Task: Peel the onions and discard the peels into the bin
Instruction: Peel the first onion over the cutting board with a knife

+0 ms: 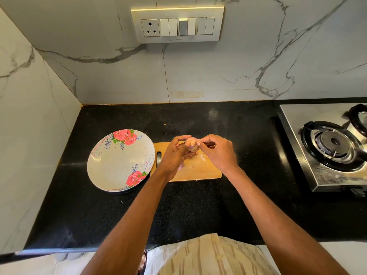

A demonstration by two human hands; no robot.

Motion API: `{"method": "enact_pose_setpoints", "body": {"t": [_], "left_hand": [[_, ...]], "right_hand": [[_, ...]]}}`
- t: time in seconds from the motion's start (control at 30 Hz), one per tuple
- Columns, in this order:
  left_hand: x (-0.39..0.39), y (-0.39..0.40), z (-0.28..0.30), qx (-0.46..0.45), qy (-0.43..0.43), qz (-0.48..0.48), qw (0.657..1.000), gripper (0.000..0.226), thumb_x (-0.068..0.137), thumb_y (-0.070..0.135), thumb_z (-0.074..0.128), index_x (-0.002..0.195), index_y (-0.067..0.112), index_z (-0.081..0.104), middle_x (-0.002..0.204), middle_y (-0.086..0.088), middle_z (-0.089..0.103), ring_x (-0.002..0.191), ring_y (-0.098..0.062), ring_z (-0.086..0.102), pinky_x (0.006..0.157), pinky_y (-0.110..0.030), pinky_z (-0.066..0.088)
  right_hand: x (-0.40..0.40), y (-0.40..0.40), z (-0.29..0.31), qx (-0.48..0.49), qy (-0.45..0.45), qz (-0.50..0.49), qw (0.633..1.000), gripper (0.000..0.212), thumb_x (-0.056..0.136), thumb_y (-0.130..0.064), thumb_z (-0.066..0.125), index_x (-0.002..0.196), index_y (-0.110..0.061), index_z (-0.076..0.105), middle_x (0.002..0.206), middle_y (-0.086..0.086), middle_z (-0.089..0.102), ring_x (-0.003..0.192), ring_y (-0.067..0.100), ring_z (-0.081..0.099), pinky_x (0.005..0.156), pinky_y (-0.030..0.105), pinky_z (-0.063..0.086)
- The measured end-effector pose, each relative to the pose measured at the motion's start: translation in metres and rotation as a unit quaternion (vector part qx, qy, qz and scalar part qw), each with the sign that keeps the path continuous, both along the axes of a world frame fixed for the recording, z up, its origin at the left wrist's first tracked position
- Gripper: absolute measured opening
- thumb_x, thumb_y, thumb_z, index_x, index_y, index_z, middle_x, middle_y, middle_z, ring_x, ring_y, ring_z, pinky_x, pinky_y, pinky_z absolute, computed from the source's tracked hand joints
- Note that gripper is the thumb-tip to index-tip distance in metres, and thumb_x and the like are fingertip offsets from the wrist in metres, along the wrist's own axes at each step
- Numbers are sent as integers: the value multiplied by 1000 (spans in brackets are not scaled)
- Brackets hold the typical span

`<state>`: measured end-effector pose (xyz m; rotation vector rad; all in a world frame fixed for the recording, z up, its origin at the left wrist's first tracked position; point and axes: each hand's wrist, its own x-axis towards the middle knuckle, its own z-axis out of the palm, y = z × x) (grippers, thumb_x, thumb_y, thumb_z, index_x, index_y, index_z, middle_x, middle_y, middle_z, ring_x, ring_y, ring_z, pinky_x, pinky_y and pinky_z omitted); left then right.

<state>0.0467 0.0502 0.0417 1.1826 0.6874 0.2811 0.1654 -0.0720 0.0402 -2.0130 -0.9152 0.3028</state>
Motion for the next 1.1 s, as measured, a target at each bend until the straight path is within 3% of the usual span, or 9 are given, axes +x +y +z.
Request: {"method": "enact_pose_setpoints", "body": {"t": [0.1,0.23,0.4,0.57,0.7,0.93,1.1], "left_hand": [[-1,-1,-2,-11,-2,3,1000,19,101,21,59,119,26,57,116,5,69,99,-8,73,78,-18,57],[-3,-1,-4,-25,-6,-3,1000,20,101,22,59,120,27,57,129,-3,63,114,-19,67,84,-22,57],[-2,0,-2,-36,-16,7,999,23,100,22,59,122,26,56,125,-3,66,112,-20,69,84,-22,58],[0,0,0,-14,-11,16,1000,23,100,21,60,123,25,55,117,2,71,100,-9,73,77,-18,56],[0,-1,0,-2,-12,29,999,23,99,16,62,120,26,57,111,8,70,96,-4,73,74,-17,55],[-2,-2,-4,8,-15,23,1000,27,97,21,65,123,26,56,126,0,66,113,-15,68,81,-21,56],[-3,-4,1,-57,-37,34,997,47,85,31,68,130,21,54,130,-7,63,116,-24,67,89,-26,58]], "right_hand": [[-3,-1,-1,6,6,0,1000,10,90,-22,76,99,-18,77,89,-13,71,88,-12,63,70,2,46],[-2,-1,-2,17,18,-16,1000,10,90,-22,76,98,-18,76,87,-15,70,89,-9,64,71,3,47],[-1,0,0,23,20,-3,1000,13,93,-21,73,106,-21,76,96,-17,71,94,-11,63,76,4,47],[-3,2,1,42,5,10,999,24,91,-16,76,115,-18,71,104,-9,75,98,-5,68,81,6,50],[-7,3,0,61,-17,0,998,28,89,-10,77,115,-16,68,99,-4,77,94,-2,70,80,6,50],[-8,5,-2,55,-14,-10,998,27,87,-11,79,109,-13,64,92,-5,73,85,-8,67,74,5,50],[-1,4,-9,42,19,-59,997,16,90,-10,74,101,-20,67,89,-13,68,88,-6,65,72,6,49]]}}
